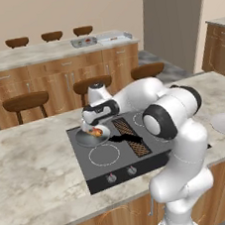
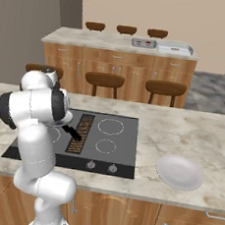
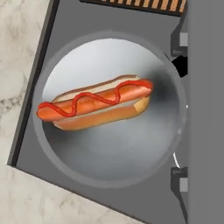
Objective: Place the cold items (kiwi and tomato) from the fridge in one tupperware on the dining counter. Place the warm items (hot dog and kebab skewer) in the stove area in another tupperware.
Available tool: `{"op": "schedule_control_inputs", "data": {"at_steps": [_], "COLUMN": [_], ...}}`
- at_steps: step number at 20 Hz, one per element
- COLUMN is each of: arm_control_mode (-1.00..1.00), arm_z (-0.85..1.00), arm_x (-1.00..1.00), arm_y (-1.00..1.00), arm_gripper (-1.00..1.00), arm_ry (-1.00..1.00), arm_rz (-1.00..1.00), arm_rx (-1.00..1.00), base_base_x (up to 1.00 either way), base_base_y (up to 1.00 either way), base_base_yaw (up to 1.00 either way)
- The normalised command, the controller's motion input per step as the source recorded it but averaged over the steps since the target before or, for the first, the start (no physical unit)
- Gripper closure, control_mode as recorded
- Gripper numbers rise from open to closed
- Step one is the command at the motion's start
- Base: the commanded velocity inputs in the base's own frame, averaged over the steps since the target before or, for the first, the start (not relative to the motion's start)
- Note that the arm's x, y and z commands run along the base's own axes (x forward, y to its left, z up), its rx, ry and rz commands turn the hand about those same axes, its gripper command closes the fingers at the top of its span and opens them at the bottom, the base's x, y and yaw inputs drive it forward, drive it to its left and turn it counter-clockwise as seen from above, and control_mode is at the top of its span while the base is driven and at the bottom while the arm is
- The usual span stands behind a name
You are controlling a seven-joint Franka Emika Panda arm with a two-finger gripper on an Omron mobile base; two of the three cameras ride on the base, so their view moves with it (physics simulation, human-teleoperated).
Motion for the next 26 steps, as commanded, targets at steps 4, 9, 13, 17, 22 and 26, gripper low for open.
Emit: {"op": "schedule_control_inputs", "data": {"at_steps": [4,9,13,17,22,26], "arm_control_mode": [-1.00,-1.00,-1.00,-1.00,-1.00,-1.00], "arm_z": [-0.33,-0.34,-0.33,-0.34,-0.31,-0.22], "arm_x": [0.51,0.52,0.28,0.27,0.23,0.07], "arm_y": [0.18,0.16,0.18,0.16,0.13,0.02], "arm_gripper": [-1.00,-1.00,-1.00,-1.00,1.00,1.00], "arm_ry": [0.05,0.06,0.06,0.06,0.06,0.01], "arm_rz": [0.00,0.00,0.00,0.00,0.00,0.00], "arm_rx": [-0.02,-0.02,-0.02,-0.02,-0.01,0.00], "base_base_x": [0.00,0.00,0.00,0.00,0.00,0.00], "base_base_y": [0.00,0.00,0.00,0.00,0.00,0.00], "base_base_yaw": [0.00,0.00,0.00,0.00,0.00,0.00]}}
